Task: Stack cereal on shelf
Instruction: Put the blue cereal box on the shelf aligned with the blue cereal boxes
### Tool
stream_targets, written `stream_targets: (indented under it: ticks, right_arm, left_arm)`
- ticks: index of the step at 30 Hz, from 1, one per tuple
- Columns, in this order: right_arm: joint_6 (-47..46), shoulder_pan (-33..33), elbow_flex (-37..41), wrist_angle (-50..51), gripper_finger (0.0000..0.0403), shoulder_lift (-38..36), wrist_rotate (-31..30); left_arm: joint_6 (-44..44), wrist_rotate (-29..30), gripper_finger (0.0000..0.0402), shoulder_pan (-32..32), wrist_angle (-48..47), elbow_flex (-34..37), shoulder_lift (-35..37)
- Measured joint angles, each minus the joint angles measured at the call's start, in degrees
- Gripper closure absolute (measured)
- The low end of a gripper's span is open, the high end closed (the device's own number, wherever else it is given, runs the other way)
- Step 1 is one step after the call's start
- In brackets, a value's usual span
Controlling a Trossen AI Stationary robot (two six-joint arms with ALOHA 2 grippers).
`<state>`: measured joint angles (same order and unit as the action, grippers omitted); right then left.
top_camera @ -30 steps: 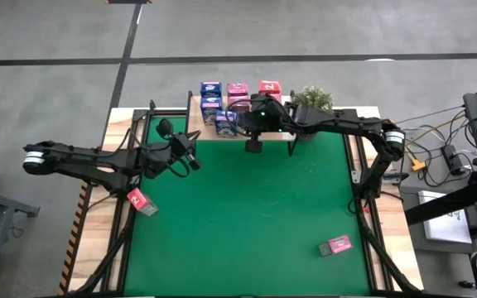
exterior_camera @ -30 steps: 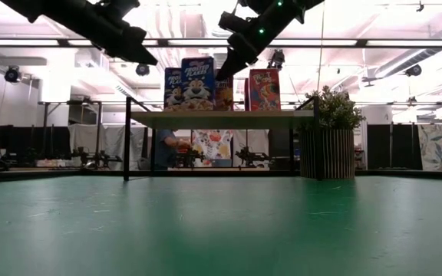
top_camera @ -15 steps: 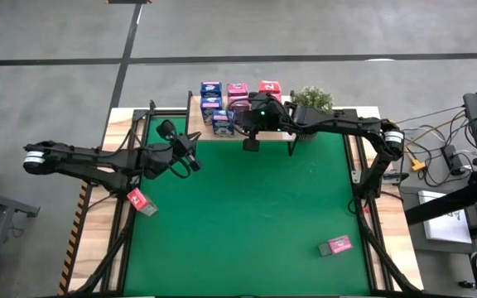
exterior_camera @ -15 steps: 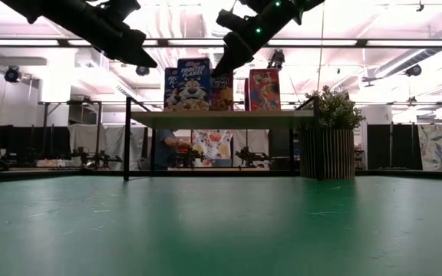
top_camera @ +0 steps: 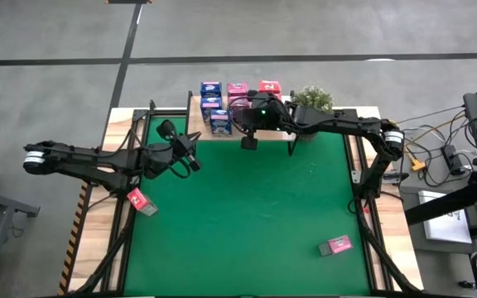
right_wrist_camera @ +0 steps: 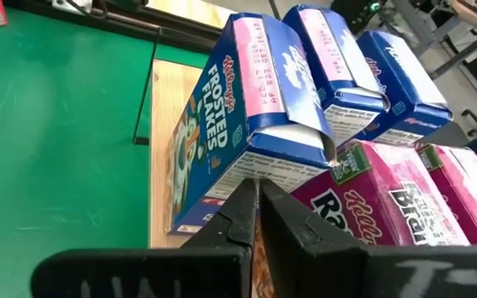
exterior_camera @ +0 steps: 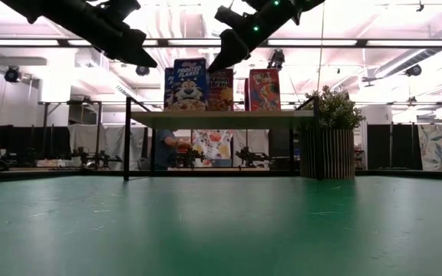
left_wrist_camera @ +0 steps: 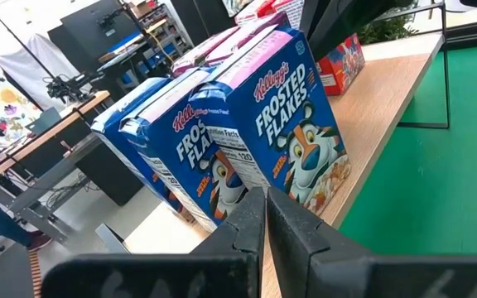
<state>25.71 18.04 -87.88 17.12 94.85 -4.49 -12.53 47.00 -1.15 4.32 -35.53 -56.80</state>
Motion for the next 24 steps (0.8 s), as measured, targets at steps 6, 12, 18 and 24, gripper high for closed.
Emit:
stream_targets:
  ticks: [6,12,18,24]
  right_arm:
    - [0.44,-0.02,0.02,-2.26,0.0394,1.68,0.43]
    - [0.92,-0.15,0.09,-2.50,0.0394,2.67,0.42]
    - [1.39,-0.15,0.09,-3.31,0.0394,2.78,0.41]
    - [2.43,-0.15,0.09,-4.19,0.0394,3.65,0.39]
  left_arm:
    - [0.12,-0.02,0.0402,0.02,0.00,0.00,0.00]
    - [0.26,-0.02,0.0402,0.22,-0.03,0.00,0.00]
    - [0.42,-0.02,0.0402,0.22,0.04,0.00,0.00]
    - [0.44,-0.04,0.0402,0.22,0.13,0.00,0.00]
